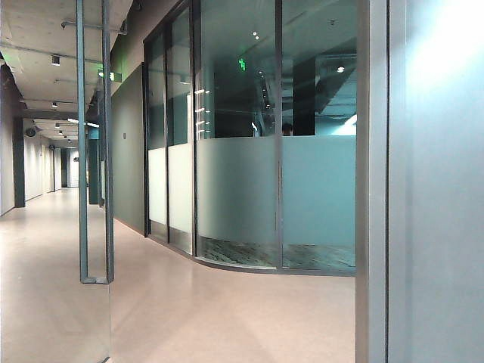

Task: Raise the arm to find the leftmost switch on the wall and turn on the lights.

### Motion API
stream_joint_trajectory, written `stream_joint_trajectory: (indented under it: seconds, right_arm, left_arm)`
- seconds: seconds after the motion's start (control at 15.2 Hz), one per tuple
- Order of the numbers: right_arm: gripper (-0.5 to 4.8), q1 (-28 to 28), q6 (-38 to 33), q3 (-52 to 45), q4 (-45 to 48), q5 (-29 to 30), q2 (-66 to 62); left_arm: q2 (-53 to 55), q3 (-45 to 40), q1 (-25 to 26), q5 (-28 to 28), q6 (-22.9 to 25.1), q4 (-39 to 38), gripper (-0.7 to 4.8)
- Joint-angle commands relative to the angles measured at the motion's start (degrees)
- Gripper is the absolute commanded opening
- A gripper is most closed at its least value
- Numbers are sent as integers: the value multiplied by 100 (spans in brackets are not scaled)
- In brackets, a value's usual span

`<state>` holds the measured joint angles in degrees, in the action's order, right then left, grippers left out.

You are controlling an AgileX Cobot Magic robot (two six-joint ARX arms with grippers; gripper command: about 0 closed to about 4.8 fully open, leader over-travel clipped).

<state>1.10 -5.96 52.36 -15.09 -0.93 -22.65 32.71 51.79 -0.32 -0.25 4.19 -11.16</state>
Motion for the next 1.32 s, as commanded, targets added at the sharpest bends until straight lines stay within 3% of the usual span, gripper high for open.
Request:
stream_joint_trajectory:
  seconds: [0.07,0.26,0.53,1.19,1.32]
  right_arm:
    - [-1,4,22,-575,26,-44,400]
    - [-1,2,20,-1014,24,-46,643]
    - [-1,2,20,-1047,-522,-44,658]
    - [-1,2,20,-1047,-658,-46,658]
    - [-1,2,20,-1047,-658,-44,660]
  left_arm:
    - [-925,-1193,4,-94,-13,431,-5]
    - [-1478,-1731,4,197,-15,367,-5]
    - [-1613,-1738,4,197,-76,-101,-5]
    - [-1613,-1738,7,190,-72,-131,-5]
    - [-1864,-1766,11,-186,234,-417,-5]
